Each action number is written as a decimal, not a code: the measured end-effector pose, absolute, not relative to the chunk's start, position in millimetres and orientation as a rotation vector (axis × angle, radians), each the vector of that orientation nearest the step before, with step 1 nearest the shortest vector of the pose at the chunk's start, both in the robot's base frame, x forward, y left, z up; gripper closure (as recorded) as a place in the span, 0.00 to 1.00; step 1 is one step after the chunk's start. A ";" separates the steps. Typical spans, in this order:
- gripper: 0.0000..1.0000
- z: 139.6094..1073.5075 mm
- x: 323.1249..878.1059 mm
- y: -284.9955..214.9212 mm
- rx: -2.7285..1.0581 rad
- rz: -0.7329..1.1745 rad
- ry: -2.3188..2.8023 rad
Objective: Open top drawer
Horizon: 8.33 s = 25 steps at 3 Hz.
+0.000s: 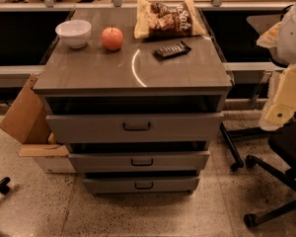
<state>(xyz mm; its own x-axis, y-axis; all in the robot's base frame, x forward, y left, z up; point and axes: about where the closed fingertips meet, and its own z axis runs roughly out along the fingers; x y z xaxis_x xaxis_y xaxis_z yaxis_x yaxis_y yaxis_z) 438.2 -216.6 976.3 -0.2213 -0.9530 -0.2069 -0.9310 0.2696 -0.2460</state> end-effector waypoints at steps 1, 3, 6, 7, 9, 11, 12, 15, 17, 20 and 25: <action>0.00 977.0 438.4 -215.9 -1.723 -0.102 2.225; 0.00 924.1 441.7 -179.8 -1.804 0.047 2.107; 0.00 843.4 446.1 -182.2 -1.986 0.011 2.076; 0.00 787.7 447.0 -180.4 -2.049 0.049 2.065; 0.00 781.8 450.4 -180.1 -2.044 0.052 2.046; 0.00 745.1 490.4 -159.6 -2.049 0.116 1.850; 0.00 729.1 511.5 -147.5 -2.049 0.126 1.798; 0.00 677.5 565.0 -122.1 -2.049 0.143 1.822; 0.19 654.5 570.2 -105.2 -2.107 0.158 1.830; 0.89 662.3 544.1 -110.2 -2.126 0.171 1.831; 0.04 668.3 541.4 -107.7 -2.138 0.181 1.825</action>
Offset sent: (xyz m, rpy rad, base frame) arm 0.0047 0.0355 -0.0521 0.1129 -0.0065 0.1450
